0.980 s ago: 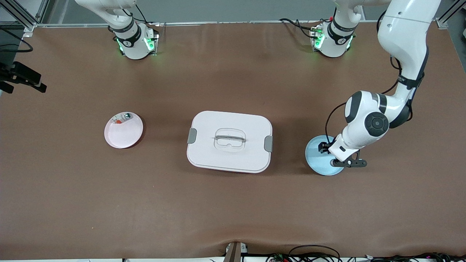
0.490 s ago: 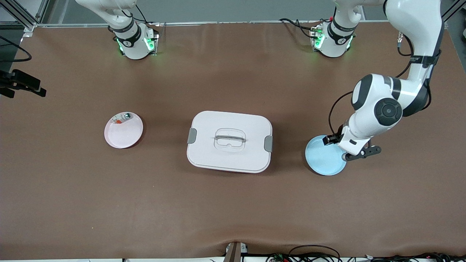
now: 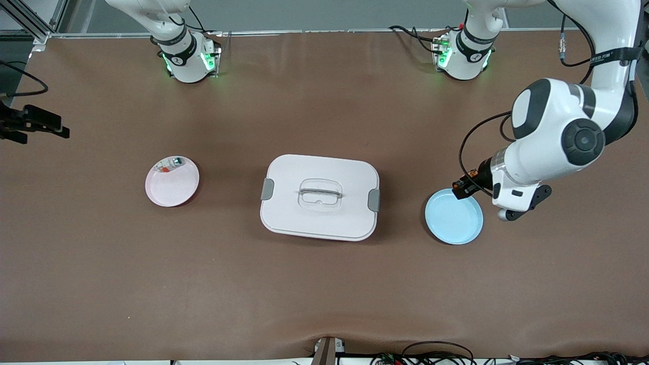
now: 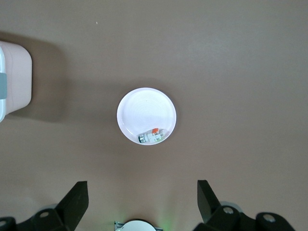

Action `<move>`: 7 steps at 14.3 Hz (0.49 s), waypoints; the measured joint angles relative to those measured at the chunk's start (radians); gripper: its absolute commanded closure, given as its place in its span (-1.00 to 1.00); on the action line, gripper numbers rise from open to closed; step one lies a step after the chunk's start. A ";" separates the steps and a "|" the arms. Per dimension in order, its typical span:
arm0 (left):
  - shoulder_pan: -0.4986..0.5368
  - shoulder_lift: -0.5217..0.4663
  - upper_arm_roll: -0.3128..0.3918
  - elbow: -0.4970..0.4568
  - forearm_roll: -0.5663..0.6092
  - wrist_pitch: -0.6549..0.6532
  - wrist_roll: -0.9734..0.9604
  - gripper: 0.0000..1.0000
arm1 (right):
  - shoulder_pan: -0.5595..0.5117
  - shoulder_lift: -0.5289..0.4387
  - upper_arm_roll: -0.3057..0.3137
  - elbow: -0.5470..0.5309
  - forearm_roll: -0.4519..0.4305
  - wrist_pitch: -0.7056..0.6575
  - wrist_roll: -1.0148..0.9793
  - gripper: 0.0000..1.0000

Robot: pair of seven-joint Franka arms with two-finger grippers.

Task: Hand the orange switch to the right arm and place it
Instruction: 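Lift the switch with the left gripper and carry it over the box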

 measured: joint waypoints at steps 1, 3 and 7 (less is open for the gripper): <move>0.001 -0.015 0.000 0.006 -0.044 -0.002 -0.012 0.07 | 0.004 0.014 0.003 0.000 0.000 0.000 0.000 -1.00; 0.001 -0.049 0.000 0.015 -0.118 -0.002 -0.076 0.07 | 0.007 0.037 0.006 0.000 -0.001 0.001 0.000 -1.00; -0.011 -0.076 -0.001 0.078 -0.251 0.003 -0.301 0.07 | 0.004 0.082 -0.001 0.001 -0.007 0.004 0.000 -1.00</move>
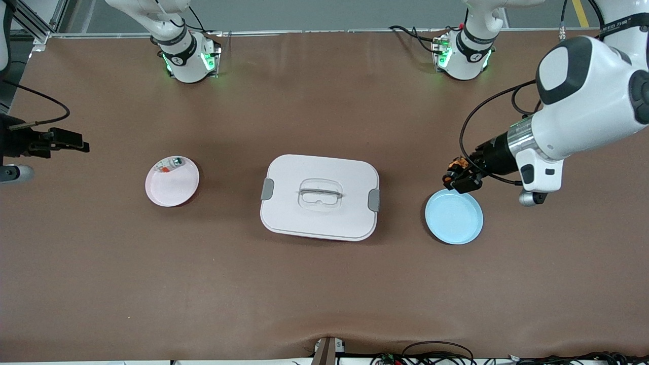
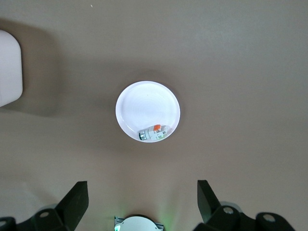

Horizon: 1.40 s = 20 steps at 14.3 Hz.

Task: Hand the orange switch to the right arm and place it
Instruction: 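Lift the switch with the left gripper and carry it over the box, then hold the switch with the left gripper while the right gripper approaches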

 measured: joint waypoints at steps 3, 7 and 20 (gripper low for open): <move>-0.036 0.001 -0.001 0.030 -0.046 0.059 -0.180 0.07 | -0.019 0.024 -0.005 0.000 -0.017 0.013 0.000 -1.00; -0.140 0.012 -0.003 0.031 -0.063 0.171 -0.409 0.07 | -0.050 0.033 -0.007 0.000 0.072 0.020 0.001 -1.00; -0.449 0.189 -0.006 0.124 -0.063 0.419 -0.970 0.06 | 0.197 -0.181 0.022 -0.253 0.535 0.350 0.339 -1.00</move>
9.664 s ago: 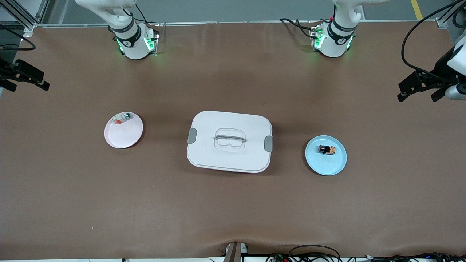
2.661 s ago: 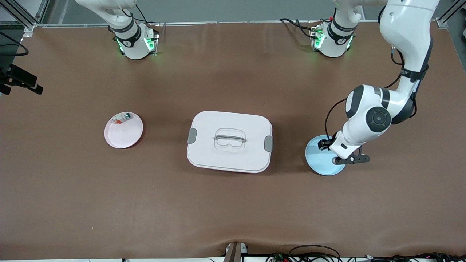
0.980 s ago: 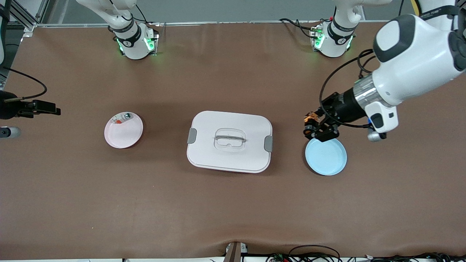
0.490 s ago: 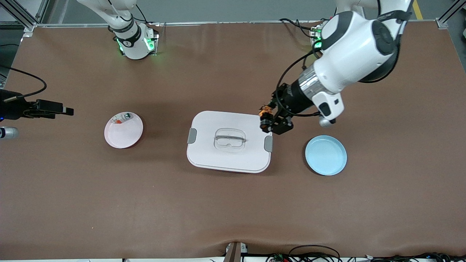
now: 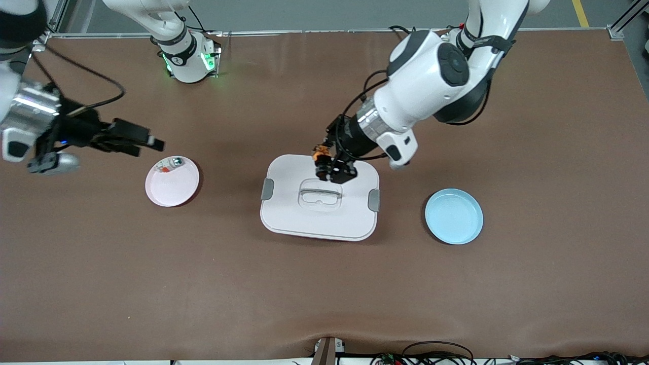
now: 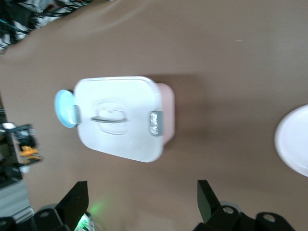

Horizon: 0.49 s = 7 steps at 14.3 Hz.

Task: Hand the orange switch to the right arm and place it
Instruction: 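Hold the switch with the left gripper while the right gripper approaches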

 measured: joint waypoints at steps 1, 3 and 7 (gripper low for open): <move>-0.017 0.008 0.000 0.010 0.000 0.000 -0.006 0.06 | 0.034 -0.021 0.001 -0.042 0.033 0.051 0.010 -1.00; -0.040 0.013 0.000 0.017 0.000 0.000 -0.007 0.06 | 0.083 -0.049 0.002 -0.111 0.102 0.140 0.013 -1.00; -0.071 0.022 0.001 0.017 0.007 0.000 -0.007 0.06 | 0.191 -0.074 0.002 -0.207 0.192 0.297 0.018 -1.00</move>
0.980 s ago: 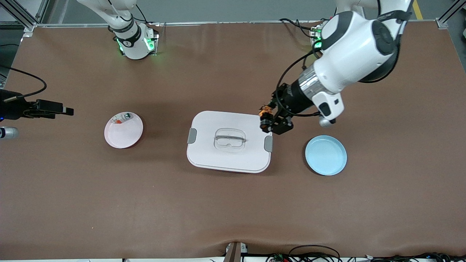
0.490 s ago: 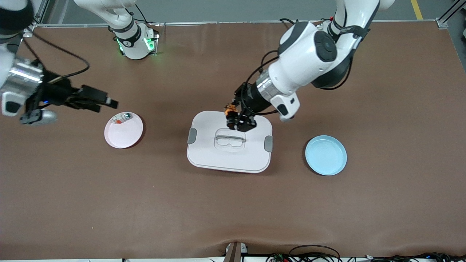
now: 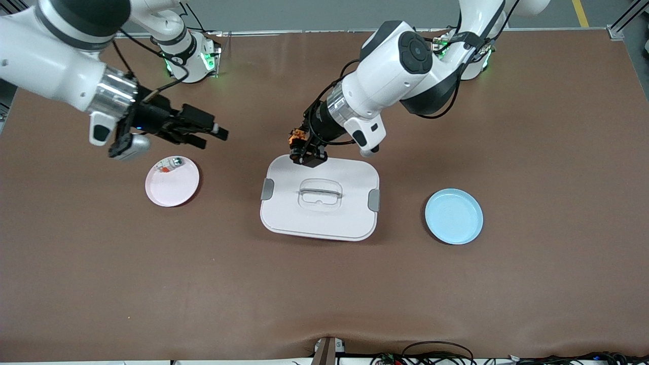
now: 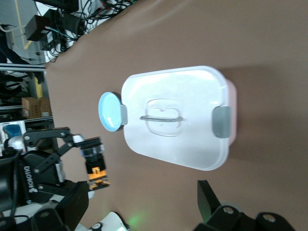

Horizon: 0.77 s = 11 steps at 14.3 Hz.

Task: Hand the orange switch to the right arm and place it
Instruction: 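Hold the switch with the left gripper while the right gripper approaches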

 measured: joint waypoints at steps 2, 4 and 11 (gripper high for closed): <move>-0.005 0.008 0.000 0.000 0.008 0.000 0.000 0.05 | 0.060 -0.001 0.000 -0.017 0.014 0.062 0.018 -1.00; -0.005 0.009 0.000 0.000 0.010 0.000 0.000 0.05 | 0.116 -0.002 0.000 -0.022 0.015 0.113 0.049 -1.00; -0.005 0.009 0.002 0.003 0.011 0.000 0.000 0.05 | 0.204 0.022 -0.001 -0.066 0.016 0.231 0.066 -1.00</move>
